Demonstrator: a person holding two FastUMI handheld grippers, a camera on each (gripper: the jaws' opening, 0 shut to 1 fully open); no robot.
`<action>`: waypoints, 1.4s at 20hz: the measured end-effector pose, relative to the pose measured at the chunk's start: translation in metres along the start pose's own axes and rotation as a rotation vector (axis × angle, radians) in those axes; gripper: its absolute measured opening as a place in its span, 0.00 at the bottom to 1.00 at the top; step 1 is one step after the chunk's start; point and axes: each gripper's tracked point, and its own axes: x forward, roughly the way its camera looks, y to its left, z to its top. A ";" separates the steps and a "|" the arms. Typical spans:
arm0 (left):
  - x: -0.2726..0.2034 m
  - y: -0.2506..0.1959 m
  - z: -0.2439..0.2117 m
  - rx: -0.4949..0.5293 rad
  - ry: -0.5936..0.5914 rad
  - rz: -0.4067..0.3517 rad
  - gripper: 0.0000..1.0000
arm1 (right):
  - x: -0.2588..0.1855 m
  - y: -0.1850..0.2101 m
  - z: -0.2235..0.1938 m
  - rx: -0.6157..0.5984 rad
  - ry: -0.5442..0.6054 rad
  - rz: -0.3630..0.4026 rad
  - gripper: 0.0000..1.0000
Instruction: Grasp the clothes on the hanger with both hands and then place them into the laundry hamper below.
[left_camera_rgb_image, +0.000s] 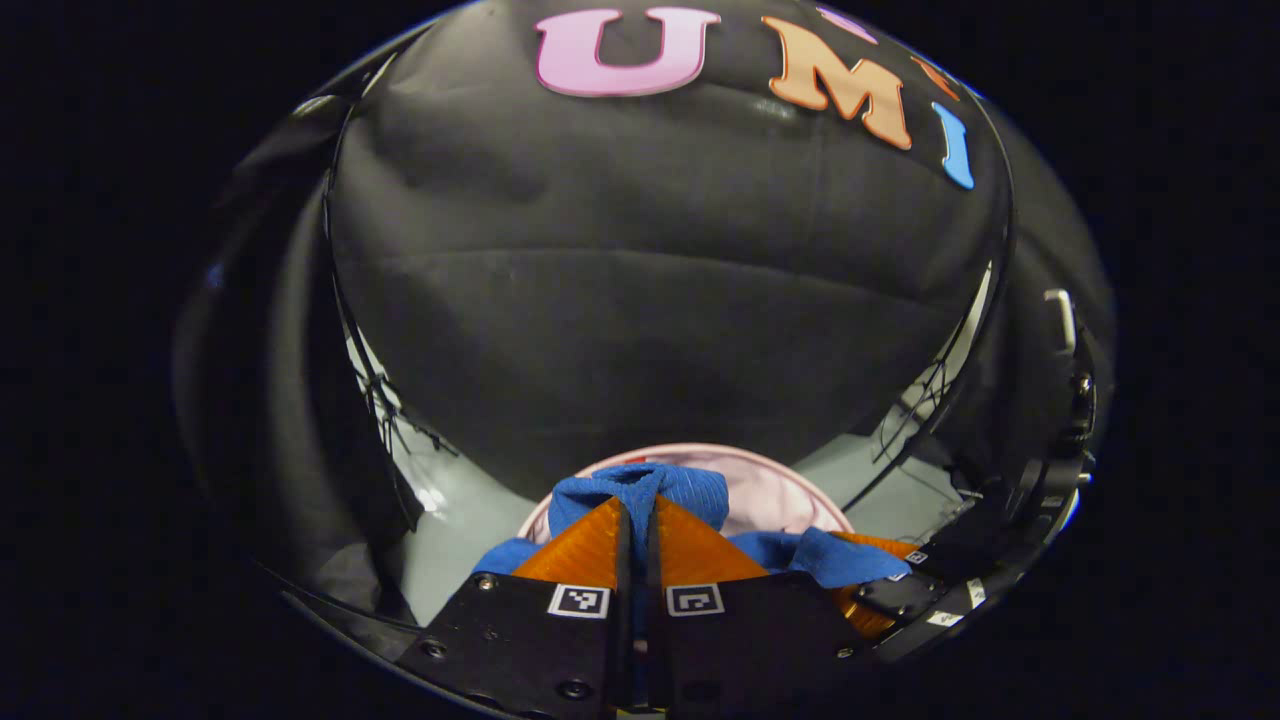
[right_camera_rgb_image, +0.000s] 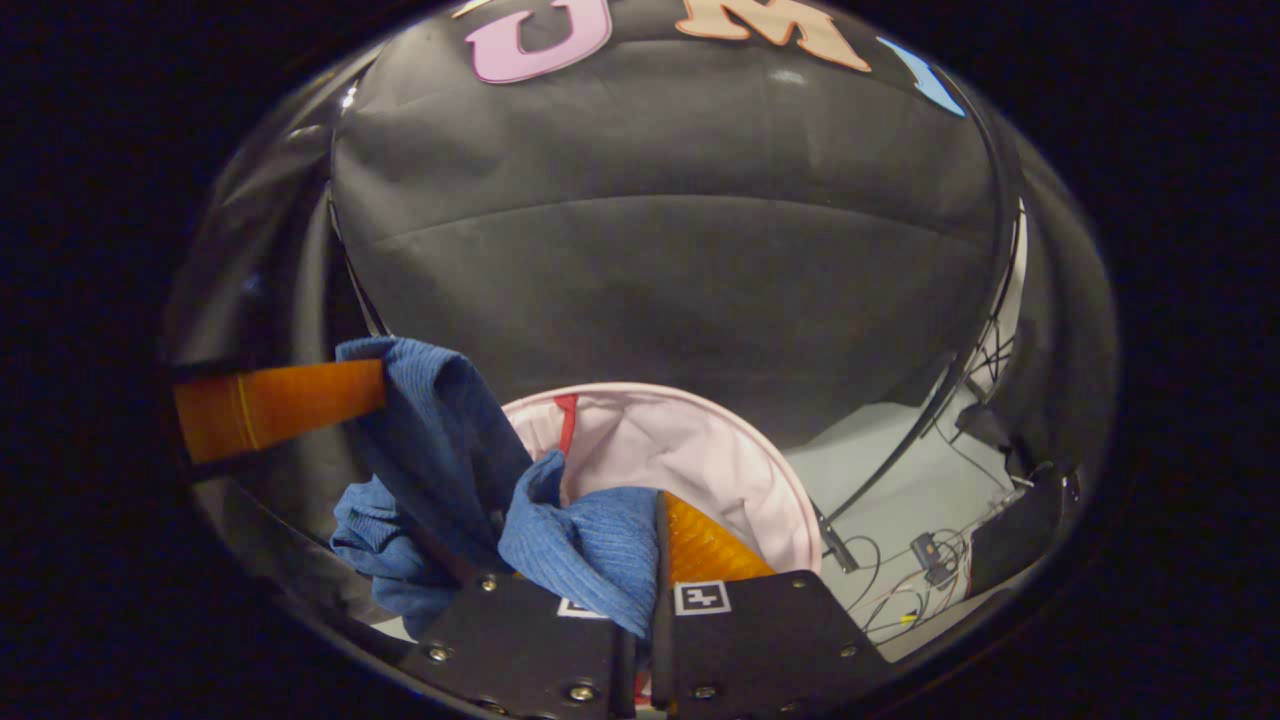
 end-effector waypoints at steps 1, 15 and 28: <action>0.004 -0.003 -0.006 -0.002 0.025 -0.001 0.07 | -0.001 -0.002 -0.003 0.005 0.025 -0.008 0.10; -0.051 -0.001 0.045 0.056 -0.090 0.090 0.97 | -0.059 -0.019 0.056 0.019 -0.103 -0.094 1.00; -0.221 -0.021 0.162 0.076 -0.448 0.007 0.97 | -0.258 -0.015 0.194 0.032 -0.521 -0.135 0.99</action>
